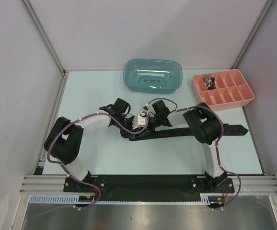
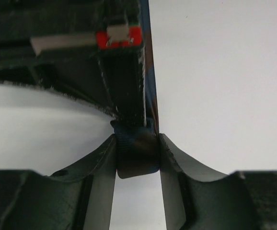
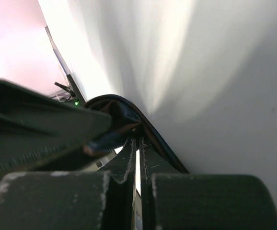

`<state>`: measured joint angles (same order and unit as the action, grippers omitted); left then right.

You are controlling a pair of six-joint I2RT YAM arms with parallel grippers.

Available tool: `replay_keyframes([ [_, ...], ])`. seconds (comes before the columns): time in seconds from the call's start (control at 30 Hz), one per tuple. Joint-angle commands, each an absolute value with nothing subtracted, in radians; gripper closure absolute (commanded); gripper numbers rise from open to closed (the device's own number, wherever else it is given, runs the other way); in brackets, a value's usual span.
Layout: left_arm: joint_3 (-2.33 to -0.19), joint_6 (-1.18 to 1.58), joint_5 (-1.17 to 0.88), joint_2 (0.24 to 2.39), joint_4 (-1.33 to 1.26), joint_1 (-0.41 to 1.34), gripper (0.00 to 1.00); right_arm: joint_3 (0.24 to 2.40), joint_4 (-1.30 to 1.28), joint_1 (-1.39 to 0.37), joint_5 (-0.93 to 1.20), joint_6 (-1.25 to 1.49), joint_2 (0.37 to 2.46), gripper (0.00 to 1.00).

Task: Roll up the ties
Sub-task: Roll the tie at the center of the board.

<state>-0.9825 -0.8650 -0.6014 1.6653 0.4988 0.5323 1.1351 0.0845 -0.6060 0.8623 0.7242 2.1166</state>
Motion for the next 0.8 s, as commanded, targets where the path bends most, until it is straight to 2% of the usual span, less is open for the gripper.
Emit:
replay_keyframes([
  [0.0,-1.028,-0.887,-0.583,1.704,0.497,0.591,0.58,1.132,0.006,-0.611,0.822,0.67,2.111,1.0],
  [0.1,-1.035,-0.894,-0.549,1.72,0.508,0.62,0.58,1.124,0.006,-0.607,0.831,0.666,2.102,1.0],
  [0.2,-1.052,-0.905,-0.497,1.759,0.535,0.647,0.6,1.109,0.006,-0.592,0.859,0.667,2.085,0.94],
  [0.3,-1.054,-0.908,-0.459,1.792,0.561,0.649,0.63,1.08,-0.028,-0.552,0.883,0.643,2.036,0.79],
  [0.5,-1.049,-0.899,-0.474,1.793,0.555,0.647,0.63,1.022,0.021,-0.502,0.926,0.665,1.937,0.63],
  [0.77,-1.046,-0.882,-0.492,1.792,0.532,0.649,0.62,1.015,0.184,-0.534,0.922,0.802,1.979,0.56],
])
